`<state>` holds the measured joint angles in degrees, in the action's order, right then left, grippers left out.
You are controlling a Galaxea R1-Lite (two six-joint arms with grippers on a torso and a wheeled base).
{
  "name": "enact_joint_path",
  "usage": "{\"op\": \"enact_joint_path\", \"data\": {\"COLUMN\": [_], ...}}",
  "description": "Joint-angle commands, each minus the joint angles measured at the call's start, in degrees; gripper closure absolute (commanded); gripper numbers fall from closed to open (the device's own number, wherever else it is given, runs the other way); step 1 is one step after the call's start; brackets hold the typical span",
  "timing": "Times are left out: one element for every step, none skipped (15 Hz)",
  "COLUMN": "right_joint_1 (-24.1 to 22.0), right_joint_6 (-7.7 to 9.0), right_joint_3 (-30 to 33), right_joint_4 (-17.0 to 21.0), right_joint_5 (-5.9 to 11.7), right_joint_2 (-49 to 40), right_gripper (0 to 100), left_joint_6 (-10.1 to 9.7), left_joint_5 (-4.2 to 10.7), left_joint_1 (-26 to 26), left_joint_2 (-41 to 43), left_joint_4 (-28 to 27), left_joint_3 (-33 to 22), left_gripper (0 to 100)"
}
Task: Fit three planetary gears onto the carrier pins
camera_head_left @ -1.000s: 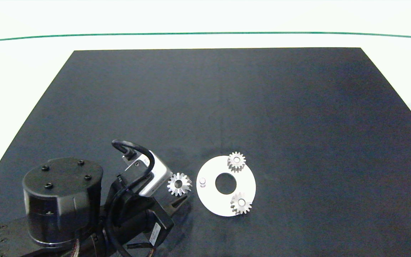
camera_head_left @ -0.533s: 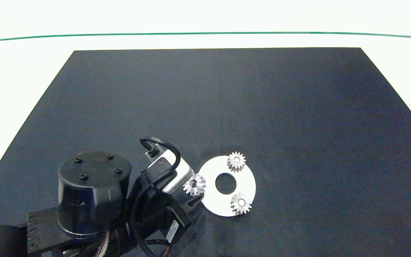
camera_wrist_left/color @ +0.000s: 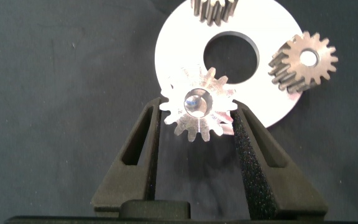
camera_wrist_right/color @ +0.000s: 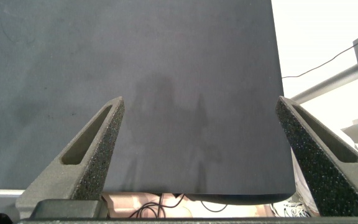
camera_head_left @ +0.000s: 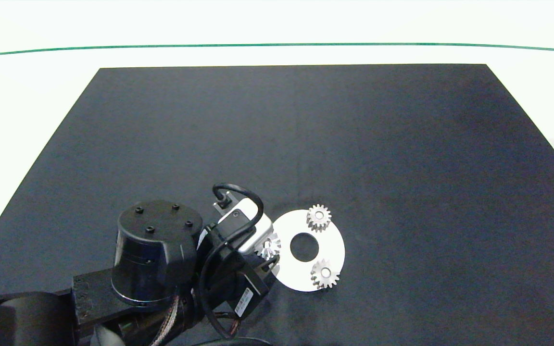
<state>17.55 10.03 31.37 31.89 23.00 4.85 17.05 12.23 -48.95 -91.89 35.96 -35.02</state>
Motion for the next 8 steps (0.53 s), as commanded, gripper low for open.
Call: {"op": "enact_joint_path", "data": {"right_joint_1": [0.02,0.02,0.02,0.02,0.02,0.02,0.11,0.11], "right_joint_6": [0.07,0.07,0.07,0.07,0.07,0.07,0.07,0.07], "right_joint_3": [0.01,0.01,0.01,0.01,0.01,0.01,0.01,0.01], "right_joint_4": [0.19,0.19,0.19,0.19,0.19,0.19,0.19,0.19], "right_joint_5": [0.11,0.11,0.11,0.11,0.11,0.11,0.11,0.11], "right_joint_2": [-0.02,-0.02,-0.02,-0.02,-0.02,-0.02,-0.02,-0.02], "right_gripper": [0,0,0,0,0,0,0,0], "left_joint_6": [0.08,0.08,0.08,0.08,0.08,0.08,0.08,0.08], "left_joint_5": [0.08,0.08,0.08,0.08,0.08,0.08,0.08,0.08], "left_joint_1": [-0.27,-0.27,-0.36,-0.36,-0.36,-0.27,-0.27,-0.27], "left_joint_2": [-0.74,-1.27,-1.54,-1.97,-2.15,-2.33,-2.33,-2.33], "left_joint_4": [0.16,0.16,0.16,0.25,0.25,0.25,0.25,0.34], "left_joint_3": [-0.48,-0.66,-0.84,-1.01,-1.19,-1.19,-1.10,-1.19], "left_gripper": [87,87,87,87,87,87,87,87]}}
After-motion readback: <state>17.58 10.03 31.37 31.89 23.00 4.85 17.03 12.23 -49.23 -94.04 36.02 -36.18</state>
